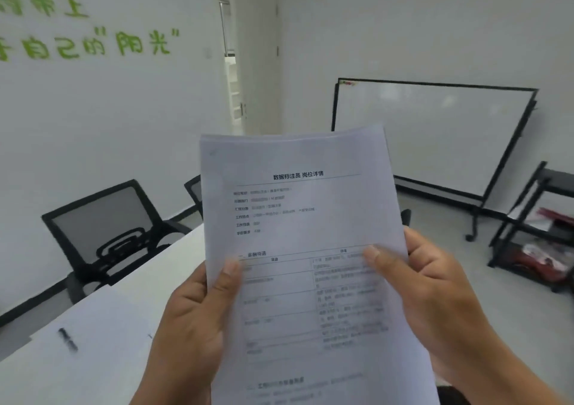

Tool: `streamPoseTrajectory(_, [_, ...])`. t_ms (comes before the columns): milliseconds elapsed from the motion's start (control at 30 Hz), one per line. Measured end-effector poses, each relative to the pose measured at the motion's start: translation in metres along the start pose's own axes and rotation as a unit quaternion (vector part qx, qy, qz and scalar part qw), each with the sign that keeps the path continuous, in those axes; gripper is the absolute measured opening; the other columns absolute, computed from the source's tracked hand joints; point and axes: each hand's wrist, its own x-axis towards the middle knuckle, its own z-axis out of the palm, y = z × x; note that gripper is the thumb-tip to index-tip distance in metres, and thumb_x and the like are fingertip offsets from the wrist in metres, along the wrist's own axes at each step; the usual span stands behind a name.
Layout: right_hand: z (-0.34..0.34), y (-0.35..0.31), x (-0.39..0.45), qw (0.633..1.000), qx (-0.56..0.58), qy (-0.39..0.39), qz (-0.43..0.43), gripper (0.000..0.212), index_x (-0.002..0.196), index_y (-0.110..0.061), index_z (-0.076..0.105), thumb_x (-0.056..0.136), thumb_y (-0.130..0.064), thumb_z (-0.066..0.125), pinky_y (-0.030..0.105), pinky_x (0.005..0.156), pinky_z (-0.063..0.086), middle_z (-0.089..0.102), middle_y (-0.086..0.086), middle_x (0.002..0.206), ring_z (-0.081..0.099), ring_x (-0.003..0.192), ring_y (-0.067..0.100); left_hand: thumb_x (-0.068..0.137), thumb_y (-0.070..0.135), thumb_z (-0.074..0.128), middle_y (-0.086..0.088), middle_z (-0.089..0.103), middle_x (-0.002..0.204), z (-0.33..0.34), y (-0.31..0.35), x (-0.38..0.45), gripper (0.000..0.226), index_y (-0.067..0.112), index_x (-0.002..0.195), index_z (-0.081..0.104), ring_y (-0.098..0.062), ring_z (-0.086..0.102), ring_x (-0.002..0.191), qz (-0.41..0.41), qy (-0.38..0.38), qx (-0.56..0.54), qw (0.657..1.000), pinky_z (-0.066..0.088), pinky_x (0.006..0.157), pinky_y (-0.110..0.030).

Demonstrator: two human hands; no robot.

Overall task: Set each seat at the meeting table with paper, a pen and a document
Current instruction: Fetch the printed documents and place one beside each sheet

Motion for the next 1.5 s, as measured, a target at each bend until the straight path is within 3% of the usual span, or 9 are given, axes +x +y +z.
streamPoseTrajectory(133, [-0.088, -0.038, -0.026, 0.998, 0.014, 0.03, -0.046, 0.023, 0.112, -0.013, 0.078, 0.093, -0.013, 0.065, 0.041, 0.07, 0.068, 0.082, 0.019, 0.104, 0.081, 0.091, 0.038, 0.091, 0.037, 0.064, -0.017, 0.084, 0.102, 0.093, 0.001, -0.031, 0.027, 0.023, 0.098, 0.086, -0.036, 0.083, 0.087, 0.032, -0.04, 0.01, 0.999, 0.07, 0.068, -0.041])
streamPoseTrajectory(367, [-0.246, -0.105, -0.061, 0.992, -0.003, 0.074, -0.1, 0.022, 0.111, -0.013, 0.079, 0.094, -0.011, 0.065, 0.032, 0.066, 0.066, 0.084, 0.014, 0.1, 0.082, 0.088, 0.032, 0.09, 0.037, 0.064, -0.016, 0.084, 0.093, 0.258, -0.009, -0.086, 0.031, 0.015, 0.092, 0.086, -0.031, 0.083, 0.076, 0.084, -0.081, 0.023, 0.993, 0.063, 0.053, -0.03])
streamPoseTrajectory(467, [-0.296, -0.124, -0.066, 0.991, -0.017, 0.093, -0.097, 0.02, 0.114, -0.01, 0.077, 0.101, -0.007, 0.061, 0.031, 0.066, 0.066, 0.084, 0.013, 0.1, 0.082, 0.088, 0.031, 0.089, 0.041, 0.063, -0.014, 0.085, 0.093, 0.311, -0.013, -0.096, 0.035, 0.016, 0.095, 0.085, -0.032, 0.083, 0.08, 0.095, -0.089, 0.028, 0.991, 0.067, 0.063, -0.04])
streamPoseTrajectory(567, [-0.345, -0.143, -0.072, 0.986, -0.034, 0.123, -0.109, 0.016, 0.112, -0.008, 0.075, 0.102, -0.008, 0.062, 0.029, 0.064, 0.065, 0.084, 0.011, 0.097, 0.083, 0.085, 0.028, 0.091, 0.043, 0.062, -0.01, 0.085, 0.094, 0.366, -0.015, -0.106, 0.03, 0.027, 0.095, 0.087, -0.03, 0.084, 0.084, 0.109, -0.111, 0.029, 0.987, 0.062, 0.078, -0.044])
streamPoseTrajectory(800, [-0.431, -0.172, -0.074, 0.966, -0.057, 0.206, -0.143, 0.012, 0.106, -0.012, 0.075, 0.102, -0.01, 0.064, 0.024, 0.06, 0.063, 0.084, 0.005, 0.092, 0.082, 0.081, 0.023, 0.093, 0.04, 0.063, -0.013, 0.085, 0.101, 0.467, -0.018, -0.106, 0.031, 0.02, 0.101, 0.086, -0.035, 0.083, 0.09, 0.106, -0.177, 0.008, 0.978, 0.067, 0.082, -0.052])
streamPoseTrajectory(1000, [-0.491, -0.186, -0.045, 0.951, -0.08, 0.249, -0.163, 0.011, 0.108, -0.015, 0.075, 0.103, -0.013, 0.065, 0.02, 0.057, 0.061, 0.084, 0.001, 0.092, 0.082, 0.079, 0.018, 0.098, 0.034, 0.061, -0.014, 0.084, 0.105, 0.541, -0.025, -0.071, 0.028, 0.022, 0.102, 0.086, -0.035, 0.083, 0.095, 0.12, -0.231, -0.001, 0.966, 0.067, 0.083, -0.05])
streamPoseTrajectory(1200, [-0.545, -0.186, 0.033, 0.939, -0.102, 0.272, -0.186, 0.012, 0.106, -0.014, 0.076, 0.105, -0.013, 0.064, 0.022, 0.058, 0.061, 0.084, 0.002, 0.092, 0.082, 0.079, 0.019, 0.097, 0.035, 0.062, -0.009, 0.085, 0.099, 0.614, -0.04, 0.001, 0.026, 0.026, 0.096, 0.086, -0.024, 0.083, 0.084, 0.13, -0.26, -0.012, 0.957, 0.066, 0.065, -0.033])
streamPoseTrajectory(1367, [-0.581, -0.188, 0.123, 0.932, -0.123, 0.291, -0.179, 0.013, 0.107, -0.013, 0.075, 0.106, -0.014, 0.062, 0.029, 0.066, 0.063, 0.085, 0.001, 0.096, 0.082, 0.085, 0.021, 0.099, 0.038, 0.059, -0.008, 0.085, 0.105, 0.671, -0.044, 0.086, 0.027, 0.029, 0.098, 0.085, -0.027, 0.083, 0.093, 0.13, -0.286, 0.003, 0.95, 0.068, 0.074, -0.039])
streamPoseTrajectory(1500, [-0.606, -0.195, 0.195, 0.927, -0.14, 0.298, -0.178, 0.014, 0.11, -0.016, 0.075, 0.107, -0.016, 0.061, 0.038, 0.074, 0.062, 0.085, 0.0, 0.1, 0.082, 0.09, 0.021, 0.101, 0.035, 0.059, -0.005, 0.085, 0.102, 0.717, -0.04, 0.153, 0.028, 0.031, 0.094, 0.086, -0.022, 0.083, 0.087, 0.124, -0.293, 0.001, 0.948, 0.067, 0.069, -0.032])
